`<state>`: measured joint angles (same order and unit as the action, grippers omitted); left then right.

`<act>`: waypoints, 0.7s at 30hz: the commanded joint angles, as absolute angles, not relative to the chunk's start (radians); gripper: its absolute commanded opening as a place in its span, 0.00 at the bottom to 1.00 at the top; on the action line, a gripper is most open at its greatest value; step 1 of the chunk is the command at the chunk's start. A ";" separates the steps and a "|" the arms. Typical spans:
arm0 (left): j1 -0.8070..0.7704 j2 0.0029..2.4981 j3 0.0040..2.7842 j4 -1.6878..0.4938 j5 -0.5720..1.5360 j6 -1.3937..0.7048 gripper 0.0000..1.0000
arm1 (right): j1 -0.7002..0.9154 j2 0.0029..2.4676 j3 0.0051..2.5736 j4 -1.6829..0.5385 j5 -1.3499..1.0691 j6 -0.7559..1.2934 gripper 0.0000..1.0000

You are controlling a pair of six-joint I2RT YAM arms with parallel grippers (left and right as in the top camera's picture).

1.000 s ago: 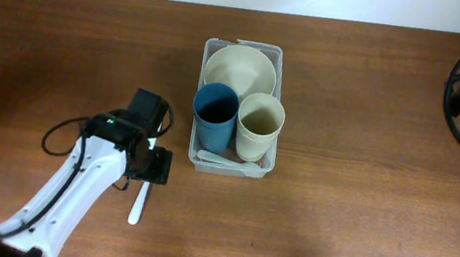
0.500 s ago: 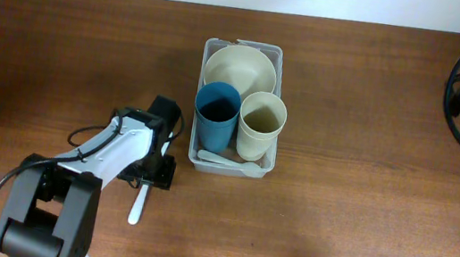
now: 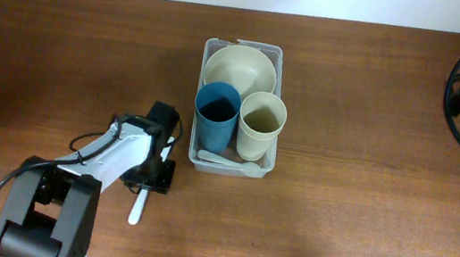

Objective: Pack container
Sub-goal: 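Grasp the white fork with the left gripper, then carry the fork right and lower it into the container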

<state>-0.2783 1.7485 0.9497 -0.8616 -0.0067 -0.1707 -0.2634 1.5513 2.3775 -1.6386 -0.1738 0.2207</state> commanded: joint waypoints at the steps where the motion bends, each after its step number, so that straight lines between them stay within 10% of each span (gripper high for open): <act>1: -0.274 1.767 0.922 -0.846 -0.026 -0.174 0.25 | -0.271 1.551 2.385 -1.635 -0.171 0.213 0.99; 11: -0.274 1.550 1.100 -1.061 -0.105 -0.171 0.02 | -0.271 1.551 2.385 -1.635 -0.171 0.213 0.99; 21: -0.411 1.277 1.314 -1.163 0.002 0.127 0.01 | -0.271 1.551 2.385 -1.635 -0.171 0.213 0.99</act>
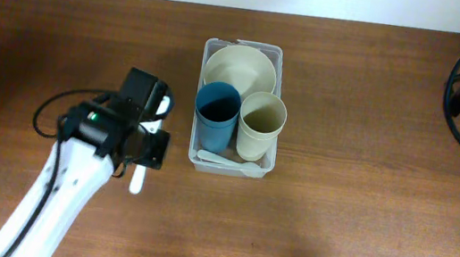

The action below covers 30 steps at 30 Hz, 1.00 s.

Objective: Pack container
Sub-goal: 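Carry the fork right and lower it into the container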

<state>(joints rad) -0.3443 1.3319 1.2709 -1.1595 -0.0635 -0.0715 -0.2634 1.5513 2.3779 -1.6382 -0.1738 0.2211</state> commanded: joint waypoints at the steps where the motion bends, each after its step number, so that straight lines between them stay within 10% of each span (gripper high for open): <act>1: -0.450 1.260 1.322 -1.161 0.009 0.196 0.01 | -0.271 1.551 2.385 -1.635 -0.171 0.213 0.99; 14: -0.843 1.328 1.324 -1.103 -0.007 0.895 0.01 | -0.271 1.551 2.385 -1.635 -0.171 0.213 0.99; 30: -0.804 1.677 1.324 -0.827 -0.337 1.012 0.02 | -0.271 1.551 2.385 -1.635 -0.171 0.213 0.99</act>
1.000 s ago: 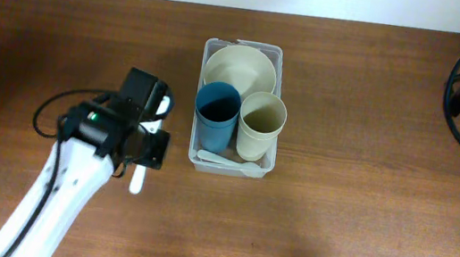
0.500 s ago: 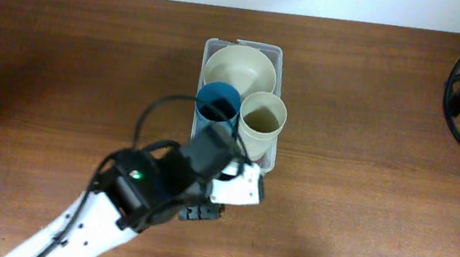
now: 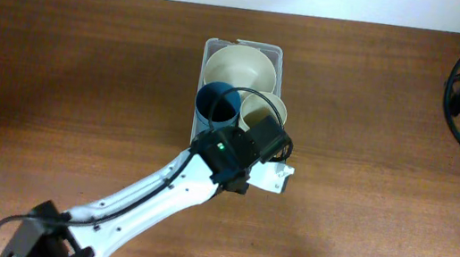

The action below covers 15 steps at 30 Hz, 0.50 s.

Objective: Pack container
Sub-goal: 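Carry the fork right and lower it into the container, then release the fork and lift the left gripper away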

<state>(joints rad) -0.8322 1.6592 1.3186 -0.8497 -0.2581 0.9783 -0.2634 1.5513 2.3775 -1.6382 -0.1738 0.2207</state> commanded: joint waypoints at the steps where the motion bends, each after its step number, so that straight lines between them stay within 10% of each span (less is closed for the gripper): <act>1: -0.796 1.678 1.324 -0.819 -0.327 1.011 0.02 | -0.271 1.551 2.385 -1.635 -0.171 0.213 0.99; 5: -0.789 1.675 1.329 -0.808 -0.327 0.968 0.22 | -0.271 1.551 2.385 -1.635 -0.171 0.213 0.99; 6: -0.796 1.665 1.346 -0.811 -0.329 0.887 0.99 | -0.271 1.551 2.385 -1.635 -0.171 0.213 0.99; 15: -0.866 1.544 1.518 -1.028 -0.330 0.606 1.00 | -0.271 1.551 2.385 -1.635 -0.171 0.213 0.99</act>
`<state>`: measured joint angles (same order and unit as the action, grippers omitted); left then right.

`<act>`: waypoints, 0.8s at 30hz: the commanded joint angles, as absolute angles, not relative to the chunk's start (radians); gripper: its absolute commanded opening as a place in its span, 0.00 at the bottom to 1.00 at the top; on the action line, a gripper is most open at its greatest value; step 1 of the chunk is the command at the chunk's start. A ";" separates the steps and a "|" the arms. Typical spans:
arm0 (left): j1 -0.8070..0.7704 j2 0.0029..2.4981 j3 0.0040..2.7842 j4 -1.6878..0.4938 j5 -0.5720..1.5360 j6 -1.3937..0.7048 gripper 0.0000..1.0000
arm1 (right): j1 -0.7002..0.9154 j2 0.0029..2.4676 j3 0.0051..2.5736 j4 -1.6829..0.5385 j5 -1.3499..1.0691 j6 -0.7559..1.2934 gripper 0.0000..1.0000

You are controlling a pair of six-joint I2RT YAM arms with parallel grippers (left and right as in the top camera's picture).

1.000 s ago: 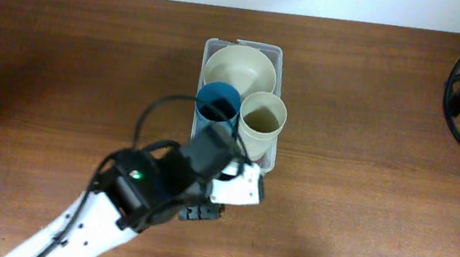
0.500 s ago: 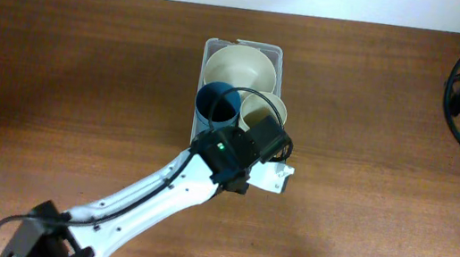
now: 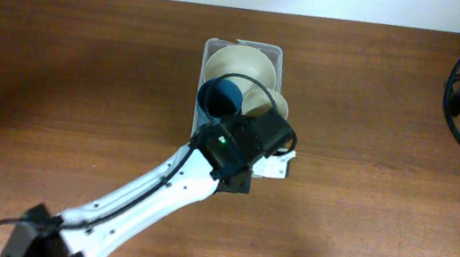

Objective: Pack container
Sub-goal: 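Release the fork and lift the left gripper away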

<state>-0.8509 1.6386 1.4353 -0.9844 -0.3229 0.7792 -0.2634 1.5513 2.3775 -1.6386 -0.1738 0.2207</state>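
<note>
A clear plastic container (image 3: 207, 53) stands at the table's middle. It holds a cream bowl (image 3: 241, 61) at the back, a blue cup (image 3: 219, 98) and a beige cup (image 3: 263, 103). My left arm reaches from the lower left, and its black wrist covers the container's front right part. The left gripper (image 3: 277, 166) shows only as a white piece at the container's front right corner. Its fingers and whatever is between them are hidden beneath the wrist. No white spoon shows anywhere. The right gripper is out of view.
Black cables and dark gear sit at the right edge of the brown wooden table (image 3: 363, 210). A part of the right arm's base shows at the bottom edge.
My left wrist has moved a little further up over the container's front right corner and now covers more of the beige cup. Nothing else has changed.
My left gripper was down at a white spoon lying on the table left of the container. Then it was higher with the spoon still at its fingers. Later it was over the container's front, no spoon left on the table, and now it sits slightly further in.
</note>
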 commanded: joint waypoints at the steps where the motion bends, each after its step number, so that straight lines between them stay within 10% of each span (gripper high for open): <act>1: -0.861 1.528 1.534 -1.048 -0.330 0.560 1.00 | -0.271 1.551 2.385 -1.635 -0.171 0.213 0.99; 13: -0.460 1.192 1.579 -1.303 -0.341 -0.012 0.99 | -0.271 1.551 2.385 -1.635 -0.171 0.213 0.99; 24: -0.065 0.889 1.579 -1.338 -0.337 -0.031 1.00 | -0.271 1.551 2.385 -1.635 -0.171 0.213 0.99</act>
<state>-0.0978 0.9379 1.5673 -1.3285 -0.3416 -0.0025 -0.2642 1.5513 2.3775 -1.6382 -0.1738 0.2211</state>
